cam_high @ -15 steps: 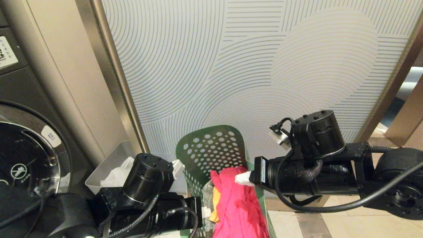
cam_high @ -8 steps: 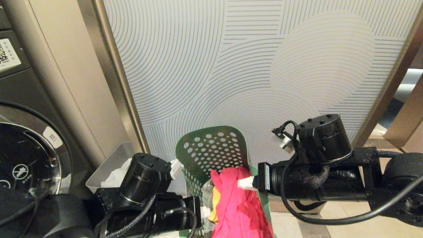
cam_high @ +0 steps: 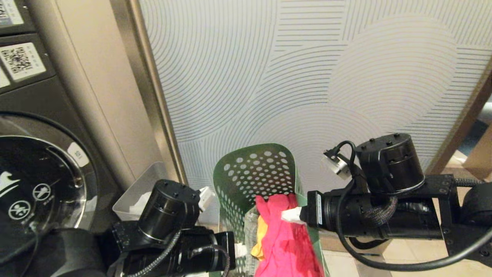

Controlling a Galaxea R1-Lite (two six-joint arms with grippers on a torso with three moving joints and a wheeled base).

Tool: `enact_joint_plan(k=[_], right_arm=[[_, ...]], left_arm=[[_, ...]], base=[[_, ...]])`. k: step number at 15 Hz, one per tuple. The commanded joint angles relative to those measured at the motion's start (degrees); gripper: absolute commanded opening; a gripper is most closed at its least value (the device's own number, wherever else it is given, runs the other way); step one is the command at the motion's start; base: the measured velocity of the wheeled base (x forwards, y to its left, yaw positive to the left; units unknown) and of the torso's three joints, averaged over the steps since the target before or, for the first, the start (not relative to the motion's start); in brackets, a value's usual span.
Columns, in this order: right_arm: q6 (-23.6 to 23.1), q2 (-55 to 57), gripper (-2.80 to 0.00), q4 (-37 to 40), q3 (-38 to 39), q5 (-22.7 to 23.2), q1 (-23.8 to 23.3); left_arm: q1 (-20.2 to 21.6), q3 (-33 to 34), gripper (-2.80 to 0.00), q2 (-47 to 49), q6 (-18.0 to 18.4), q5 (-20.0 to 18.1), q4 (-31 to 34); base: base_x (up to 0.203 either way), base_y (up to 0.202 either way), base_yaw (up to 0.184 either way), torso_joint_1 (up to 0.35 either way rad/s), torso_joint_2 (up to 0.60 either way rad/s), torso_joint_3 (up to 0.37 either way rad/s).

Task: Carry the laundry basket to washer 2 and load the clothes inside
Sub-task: Pick up the clothes basket and put it beside the washing machine

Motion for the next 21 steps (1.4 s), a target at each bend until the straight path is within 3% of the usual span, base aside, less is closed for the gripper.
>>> enact_joint_plan(k=[1,21], right_arm=[[0.2,0.2,-2.8,0.0,0.0,0.2,0.0],[-0.1,4.4,-2.8,-2.5,0.0,2.3,0.1]], left_arm=[[0.0,0.1,-2.8,1.0,-0.3,-0.1,-0.2],[0.0,-1.4,-2.8,4.7,-0.6,0.1,-0.6]], base=[[0.0,-0.007,0.171,0.002,0.0,0.012],[0.001,-0.008,0.176,0.003,0.0,0.003]])
